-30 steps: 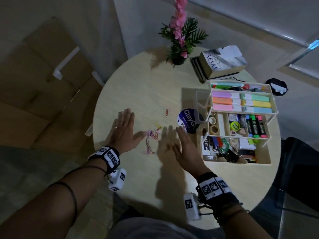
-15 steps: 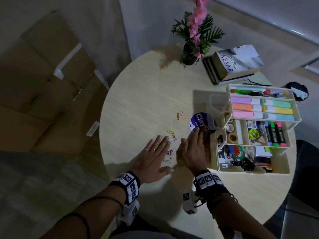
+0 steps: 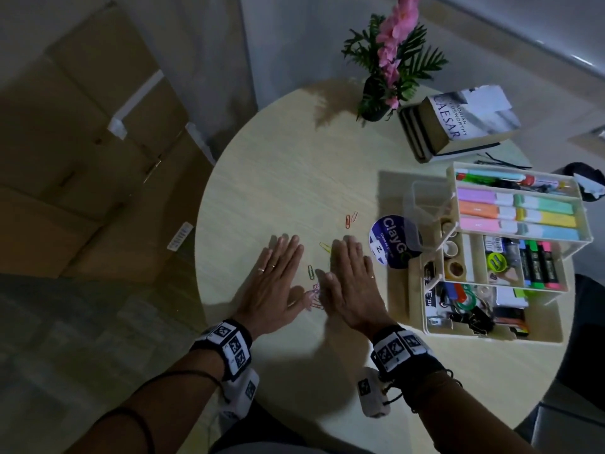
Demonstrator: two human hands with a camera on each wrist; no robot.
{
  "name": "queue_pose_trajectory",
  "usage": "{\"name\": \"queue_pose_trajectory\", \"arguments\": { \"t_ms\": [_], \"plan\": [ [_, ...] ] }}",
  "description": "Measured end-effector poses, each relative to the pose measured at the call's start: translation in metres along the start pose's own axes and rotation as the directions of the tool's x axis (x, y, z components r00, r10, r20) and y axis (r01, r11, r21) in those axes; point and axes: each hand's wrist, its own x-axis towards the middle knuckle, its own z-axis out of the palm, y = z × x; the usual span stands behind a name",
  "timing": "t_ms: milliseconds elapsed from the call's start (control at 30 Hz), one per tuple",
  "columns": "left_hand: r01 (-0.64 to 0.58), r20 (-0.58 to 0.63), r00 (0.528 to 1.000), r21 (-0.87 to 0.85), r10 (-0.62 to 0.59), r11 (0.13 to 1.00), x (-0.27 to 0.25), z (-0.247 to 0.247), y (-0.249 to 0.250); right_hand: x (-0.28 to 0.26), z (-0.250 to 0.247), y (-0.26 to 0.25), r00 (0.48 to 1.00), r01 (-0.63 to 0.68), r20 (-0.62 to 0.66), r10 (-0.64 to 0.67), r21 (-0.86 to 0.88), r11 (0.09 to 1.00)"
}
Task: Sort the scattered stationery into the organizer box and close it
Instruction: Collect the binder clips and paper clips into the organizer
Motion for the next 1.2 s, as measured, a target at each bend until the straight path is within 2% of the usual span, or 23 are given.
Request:
{"name": "queue_pose_trajectory", "arguments": {
  "t_ms": [33,100,167,300,433,567,667,733,800,867,933,1067,1200],
  "plan": [
    [0.029,-0.014,0.999,-0.016,-0.029,0.999,-0.001,0.000,-0.004,0.007,-0.001,0.000,1.000,0.009,-0.022,-0.008,0.032,0.999],
    [0.052,-0.022,0.998,-0.029,-0.053,0.998,-0.005,0.000,-0.011,0.028,-0.008,0.004,0.994,-0.048,-0.095,0.060,0.128,0.991],
    [0.063,0.004,0.998,-0.024,-0.063,0.998,-0.011,0.002,-0.018,0.052,-0.018,0.013,0.986,-0.096,-0.117,0.115,0.157,0.983],
    [0.136,0.079,0.987,0.058,-0.141,0.989,-0.018,0.010,-0.023,0.080,-0.024,0.023,0.996,-0.091,0.017,0.090,0.083,0.992],
    [0.151,0.098,0.983,0.078,-0.158,0.985,-0.006,0.014,-0.013,0.049,-0.016,0.013,0.995,0.005,0.101,-0.009,0.032,0.999],
    [0.107,0.104,0.988,0.056,-0.112,0.993,0.016,0.014,0.003,-0.011,0.003,0.009,0.982,0.118,0.146,-0.116,-0.005,0.993],
    [0.043,0.120,0.991,0.077,-0.052,0.996,0.028,0.017,0.021,-0.044,0.009,0.007,0.972,0.165,0.153,-0.178,0.091,0.982],
    [-0.018,0.146,0.989,0.111,0.001,0.994,0.032,0.022,0.034,-0.057,0.006,0.007,0.984,0.130,0.099,-0.151,0.196,0.972],
    [-0.087,0.185,0.981,0.135,0.061,0.987,0.033,0.026,0.045,-0.065,0.000,0.012,0.998,0.062,-0.020,-0.059,0.252,0.966],
    [-0.157,0.224,0.967,0.152,0.121,0.976,0.032,0.029,0.053,-0.074,-0.006,0.022,0.991,0.002,-0.132,0.029,0.227,0.974],
    [-0.228,0.259,0.949,0.166,0.181,0.959,0.028,0.032,0.057,-0.082,-0.011,0.030,0.977,-0.020,-0.202,0.063,0.208,0.978],
    [-0.301,0.254,0.934,0.176,0.252,0.937,0.014,0.028,0.054,-0.065,-0.027,0.036,0.983,0.016,-0.181,0.029,0.242,0.970],
    [-0.204,0.192,0.966,0.174,0.170,0.963,-0.004,0.014,0.039,0.000,-0.041,0.036,0.996,0.036,-0.089,-0.020,0.183,0.982]
  ]
}}
